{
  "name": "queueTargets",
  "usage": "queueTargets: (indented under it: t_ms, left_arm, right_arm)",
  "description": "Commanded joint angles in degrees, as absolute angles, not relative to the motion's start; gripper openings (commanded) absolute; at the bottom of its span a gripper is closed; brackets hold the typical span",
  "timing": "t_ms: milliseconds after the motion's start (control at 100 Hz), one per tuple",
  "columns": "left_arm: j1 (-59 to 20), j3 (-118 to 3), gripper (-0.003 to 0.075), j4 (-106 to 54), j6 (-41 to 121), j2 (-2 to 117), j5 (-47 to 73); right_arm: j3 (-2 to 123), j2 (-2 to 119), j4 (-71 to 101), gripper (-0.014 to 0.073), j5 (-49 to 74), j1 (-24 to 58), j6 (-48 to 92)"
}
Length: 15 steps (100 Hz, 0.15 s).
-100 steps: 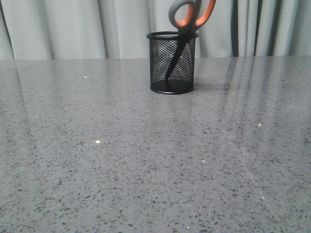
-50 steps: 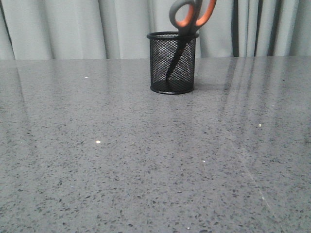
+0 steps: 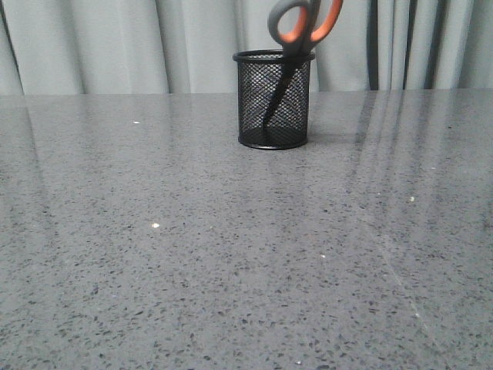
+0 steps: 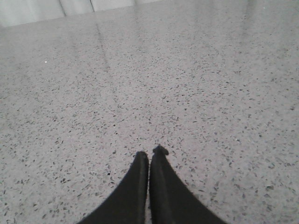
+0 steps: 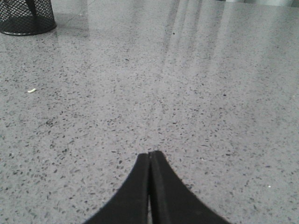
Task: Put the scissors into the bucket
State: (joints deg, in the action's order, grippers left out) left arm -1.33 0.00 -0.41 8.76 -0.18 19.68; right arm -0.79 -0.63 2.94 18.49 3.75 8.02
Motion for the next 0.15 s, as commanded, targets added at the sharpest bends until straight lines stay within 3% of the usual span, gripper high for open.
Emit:
queueTargets:
  t_ms: [0, 140]
  left_arm:
    - [-1.27, 2.22, -0.0019, -0.49, 8.31, -1.7, 17.68]
    - [-1.27, 2.22, -0.002, -0.49, 8.31, -1.7, 17.68]
  right_arm:
    - [-1.14, -1.82, 3.07, -0.0066, 17.25, 3.33, 8.05]
    - [-1.14, -1.82, 3.07, -0.0066, 17.25, 3.33, 8.05]
